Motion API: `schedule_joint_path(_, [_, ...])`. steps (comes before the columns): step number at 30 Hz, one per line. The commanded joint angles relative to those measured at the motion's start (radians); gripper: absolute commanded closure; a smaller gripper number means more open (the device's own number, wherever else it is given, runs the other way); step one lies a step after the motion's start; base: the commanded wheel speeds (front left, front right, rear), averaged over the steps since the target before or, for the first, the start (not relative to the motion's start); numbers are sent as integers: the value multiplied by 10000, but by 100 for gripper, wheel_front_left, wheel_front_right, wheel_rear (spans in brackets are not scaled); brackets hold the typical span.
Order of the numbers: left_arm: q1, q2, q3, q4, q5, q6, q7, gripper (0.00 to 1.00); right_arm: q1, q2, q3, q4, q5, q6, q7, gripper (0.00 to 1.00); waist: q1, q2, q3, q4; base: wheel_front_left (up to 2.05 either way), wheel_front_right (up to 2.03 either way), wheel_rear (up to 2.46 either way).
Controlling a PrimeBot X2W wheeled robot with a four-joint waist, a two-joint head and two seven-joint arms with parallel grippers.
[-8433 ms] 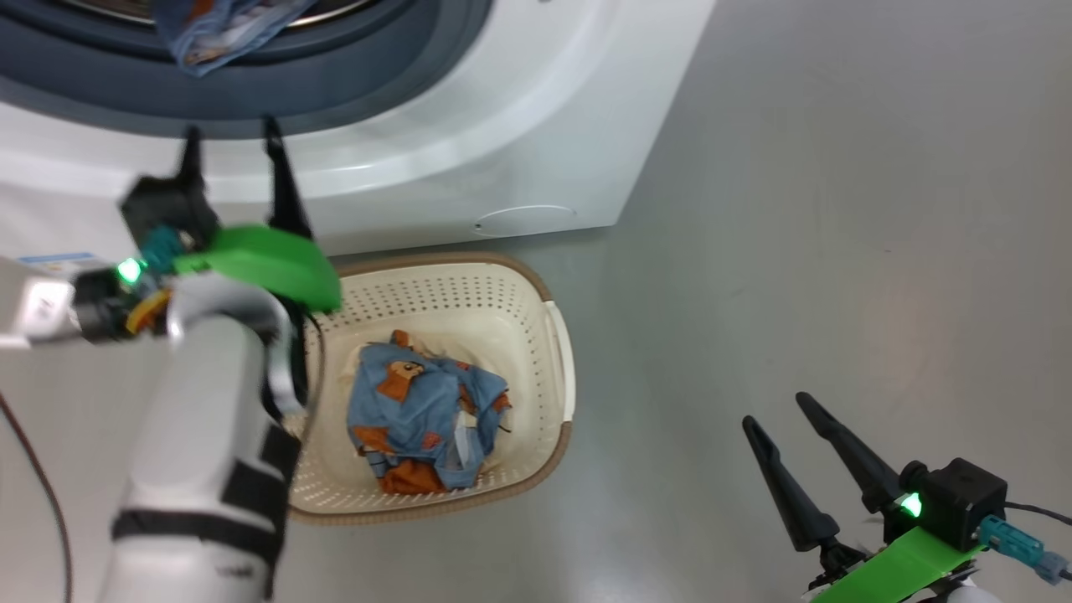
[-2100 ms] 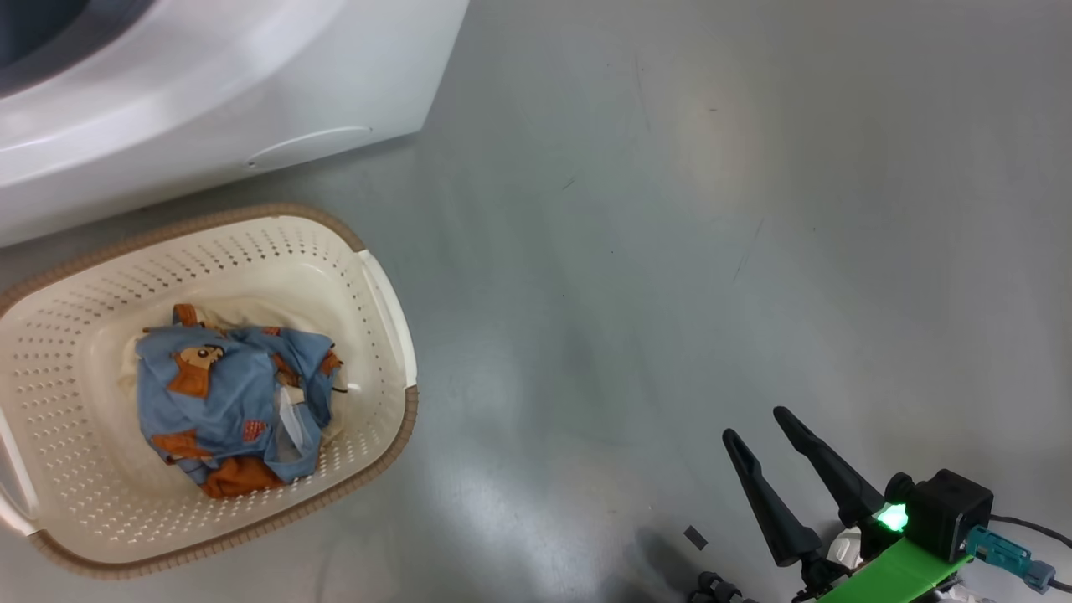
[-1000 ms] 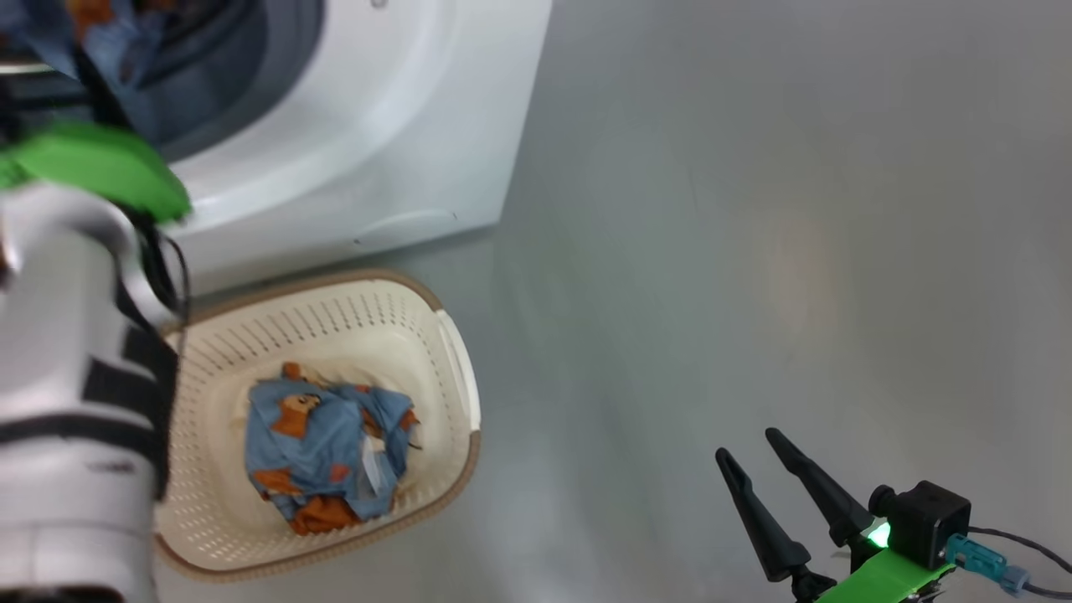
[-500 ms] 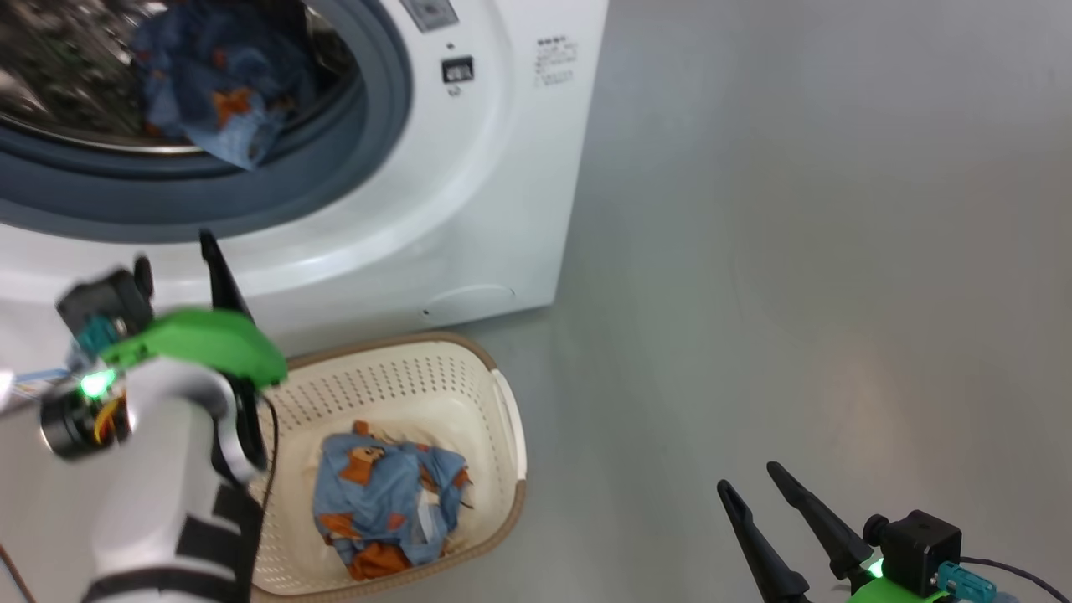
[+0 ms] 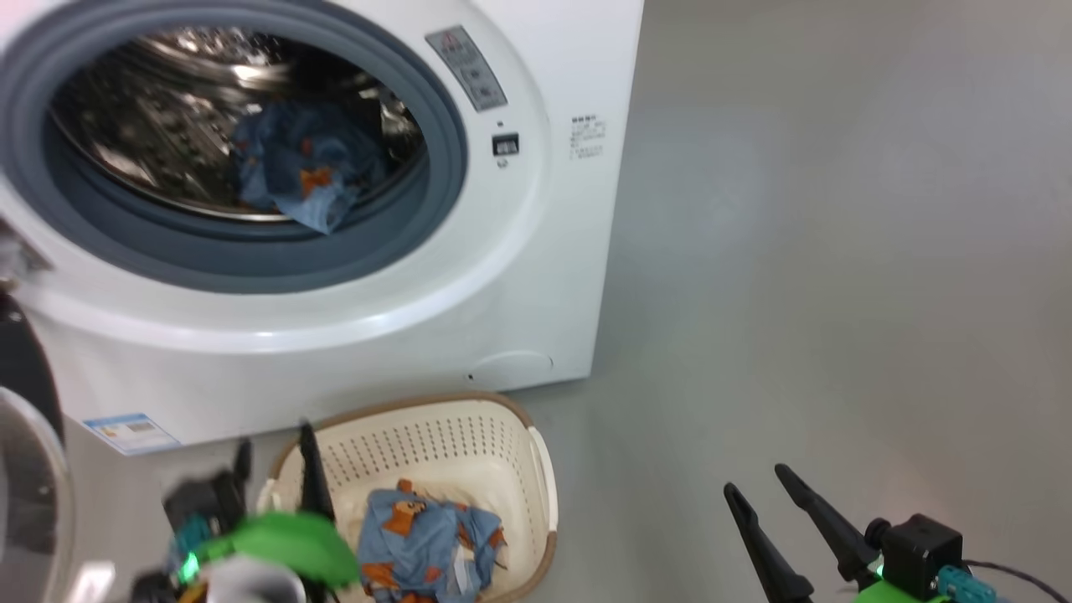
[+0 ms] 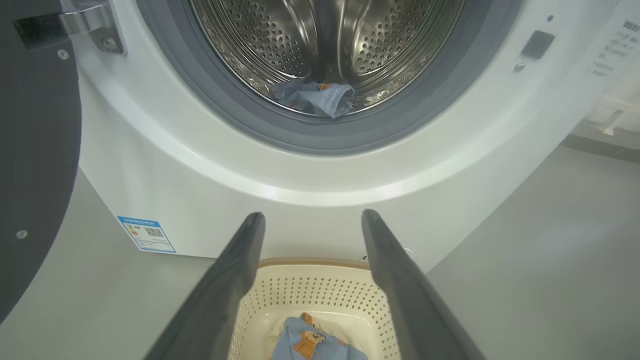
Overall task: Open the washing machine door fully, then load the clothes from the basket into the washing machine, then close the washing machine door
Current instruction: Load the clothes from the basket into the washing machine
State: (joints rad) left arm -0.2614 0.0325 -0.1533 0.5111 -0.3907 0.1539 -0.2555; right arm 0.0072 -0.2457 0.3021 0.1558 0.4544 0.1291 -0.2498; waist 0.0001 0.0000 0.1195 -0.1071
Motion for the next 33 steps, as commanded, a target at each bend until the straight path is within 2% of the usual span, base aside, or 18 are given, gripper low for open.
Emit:
schedule_joint_path(1, [460, 181, 180, -700, -113, 117, -63, 0, 204, -49, 118, -177, -197, 16, -120, 0, -1, 0, -535, 255, 0, 0, 0])
schedule_joint_path(17, [3786, 178, 191, -3978, 248, 246, -63, 0, 691, -57, -280, -331, -680, 16, -120, 0, -1, 0, -1353, 1046, 0, 0, 0])
schedule_joint_path(33, [5232, 178, 696, -4713, 707, -4, -63, 0, 1057, -48, -628, -400, -988, 16, -120, 0, -1, 0, -1884, 1386, 0, 0, 0])
